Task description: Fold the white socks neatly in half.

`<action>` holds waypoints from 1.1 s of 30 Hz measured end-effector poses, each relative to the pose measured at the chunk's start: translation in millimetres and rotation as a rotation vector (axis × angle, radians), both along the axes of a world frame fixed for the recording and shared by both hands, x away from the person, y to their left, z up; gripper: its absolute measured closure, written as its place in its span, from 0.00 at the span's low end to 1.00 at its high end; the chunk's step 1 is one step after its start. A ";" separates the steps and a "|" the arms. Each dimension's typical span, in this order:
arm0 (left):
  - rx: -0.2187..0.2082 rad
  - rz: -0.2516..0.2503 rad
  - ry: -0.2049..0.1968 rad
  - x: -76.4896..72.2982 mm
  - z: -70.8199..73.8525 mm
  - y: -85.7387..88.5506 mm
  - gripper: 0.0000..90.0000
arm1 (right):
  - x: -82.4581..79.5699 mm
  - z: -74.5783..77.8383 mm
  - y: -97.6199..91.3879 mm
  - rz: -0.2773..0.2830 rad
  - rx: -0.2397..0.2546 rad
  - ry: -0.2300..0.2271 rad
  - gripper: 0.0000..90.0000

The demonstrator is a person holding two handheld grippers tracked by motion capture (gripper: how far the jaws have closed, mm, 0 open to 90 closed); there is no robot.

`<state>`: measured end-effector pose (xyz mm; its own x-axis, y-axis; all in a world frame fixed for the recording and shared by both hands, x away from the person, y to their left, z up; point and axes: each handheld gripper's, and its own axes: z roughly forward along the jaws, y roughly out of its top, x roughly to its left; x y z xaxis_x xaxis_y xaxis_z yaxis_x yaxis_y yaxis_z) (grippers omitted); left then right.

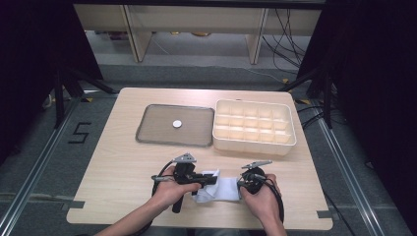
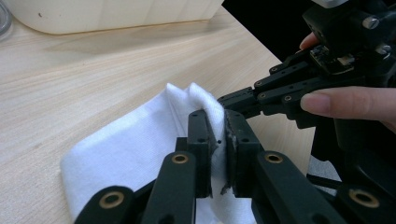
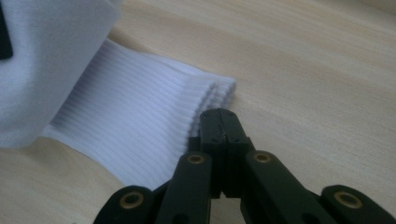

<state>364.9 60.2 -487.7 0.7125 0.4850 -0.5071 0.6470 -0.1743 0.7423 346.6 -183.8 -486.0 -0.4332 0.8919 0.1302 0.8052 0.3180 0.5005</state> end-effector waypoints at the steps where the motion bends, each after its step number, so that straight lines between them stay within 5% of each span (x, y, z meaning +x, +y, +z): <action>1: 0.005 -0.001 0.001 0.0 -0.2 0.1 0.91 | -0.1 -0.3 0.3 0.000 0.004 -0.004 1.00; 4: 0.015 0.004 -0.004 0.0 -0.7 -0.2 0.91 | -0.3 -0.7 0.3 0.027 0.054 0.003 1.00; 8: 0.015 0.006 -0.001 0.1 -0.6 -0.8 0.91 | -1.2 -0.2 2.4 0.029 0.061 0.012 1.00; 15: 0.015 0.000 0.006 0.5 -2.2 -2.0 0.91 | -2.0 -0.4 2.9 0.022 0.026 -0.001 1.00; 22: 0.021 0.000 0.005 -0.1 -3.1 -3.2 0.91 | -2.3 -0.4 4.1 0.030 0.061 0.012 1.00; 23: 0.021 -0.002 0.006 -0.1 -3.1 -3.3 0.91 | -3.0 0.3 5.2 0.013 -0.005 -0.007 1.00; 26: 0.020 -0.004 0.004 0.4 -2.8 -3.8 0.91 | -2.7 -0.5 5.8 0.017 0.027 0.008 1.00; 33: 0.017 -0.009 -0.004 0.4 -2.1 -5.7 0.91 | -3.8 -0.3 8.7 0.004 0.014 0.003 1.00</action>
<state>365.3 54.6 -489.8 0.7189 0.4873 -0.4958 0.6424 -0.1932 0.7416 342.8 -175.1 -486.3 -0.4366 0.8882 0.1434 0.8052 0.3147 0.5027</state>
